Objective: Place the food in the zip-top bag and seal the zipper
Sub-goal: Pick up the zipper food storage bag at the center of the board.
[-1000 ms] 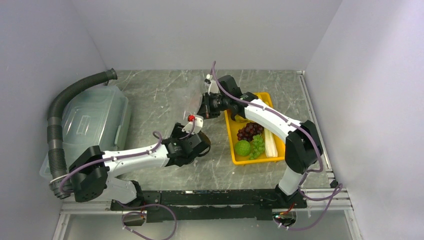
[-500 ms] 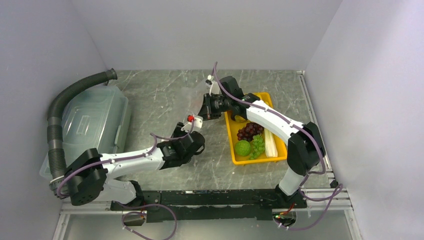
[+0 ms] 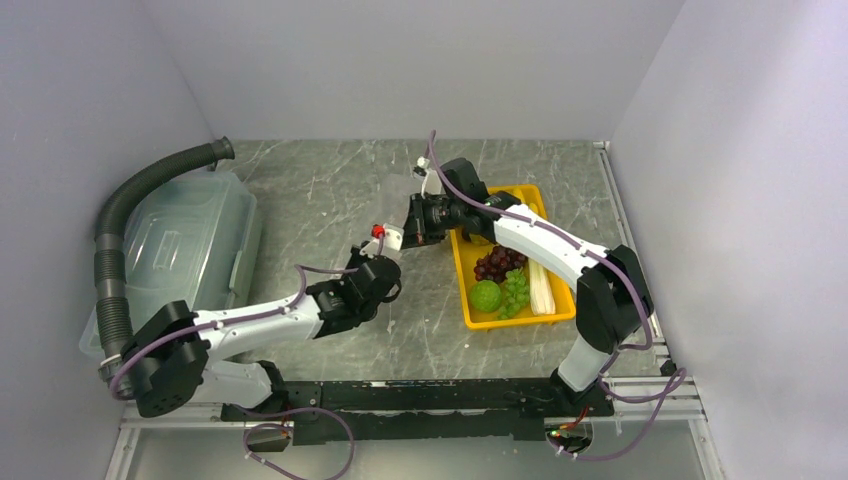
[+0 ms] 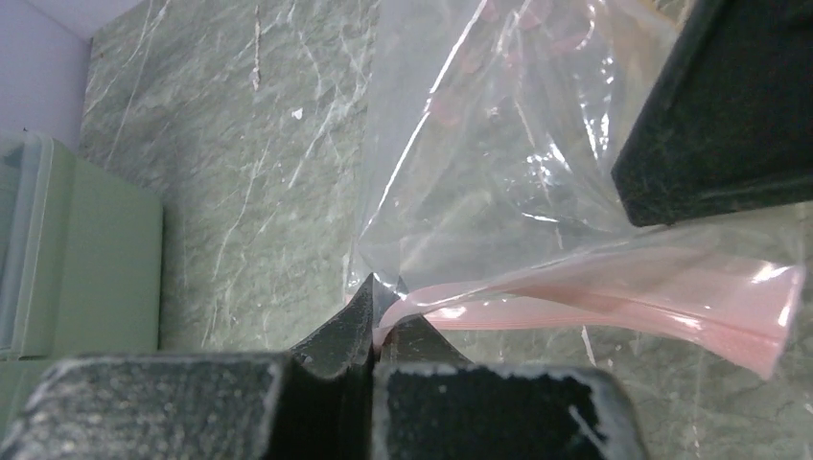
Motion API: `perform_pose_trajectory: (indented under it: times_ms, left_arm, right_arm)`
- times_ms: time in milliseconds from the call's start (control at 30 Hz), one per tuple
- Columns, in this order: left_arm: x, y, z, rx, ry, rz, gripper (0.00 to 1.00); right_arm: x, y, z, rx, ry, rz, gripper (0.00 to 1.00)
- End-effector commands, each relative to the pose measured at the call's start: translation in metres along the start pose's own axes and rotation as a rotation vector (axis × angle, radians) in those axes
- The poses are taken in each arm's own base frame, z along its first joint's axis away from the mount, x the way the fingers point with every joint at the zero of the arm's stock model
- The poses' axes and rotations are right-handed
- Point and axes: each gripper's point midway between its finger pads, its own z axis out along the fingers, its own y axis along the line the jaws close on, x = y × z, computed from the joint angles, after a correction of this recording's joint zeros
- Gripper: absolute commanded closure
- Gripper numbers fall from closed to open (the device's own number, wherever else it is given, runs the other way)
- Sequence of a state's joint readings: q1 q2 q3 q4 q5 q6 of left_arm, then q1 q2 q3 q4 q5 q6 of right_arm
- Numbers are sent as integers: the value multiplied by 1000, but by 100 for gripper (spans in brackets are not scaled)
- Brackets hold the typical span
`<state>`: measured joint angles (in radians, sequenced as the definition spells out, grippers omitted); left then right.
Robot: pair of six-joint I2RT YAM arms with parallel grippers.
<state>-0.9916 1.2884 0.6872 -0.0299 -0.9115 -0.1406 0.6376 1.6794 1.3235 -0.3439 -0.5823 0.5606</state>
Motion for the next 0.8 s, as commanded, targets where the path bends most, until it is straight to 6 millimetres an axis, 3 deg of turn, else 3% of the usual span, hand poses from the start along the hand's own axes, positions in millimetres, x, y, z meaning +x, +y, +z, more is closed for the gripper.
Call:
perform_pose_trajectory:
  times_ms: [0, 467, 500, 700, 767]
  left_arm:
    - [-19, 7, -6, 12, -56, -65, 100]
    - [-13, 8, -36, 154, 37, -121, 100]
    - [-13, 8, -39, 163, 45, -124, 100]
    - [-11, 11, -50, 176, 115, -152, 100]
    - [-11, 11, -51, 163, 149, -157, 100]
  right_arm:
    - [-8, 13, -15, -26, -46, -29, 100]
    - [-24, 10, -25, 11, -88, -35, 100]
    - [-26, 11, -26, 11, -90, -36, 97]
    - [-34, 24, -40, 7, -139, -53, 60]
    - [-35, 29, -47, 4, -163, -57, 56]
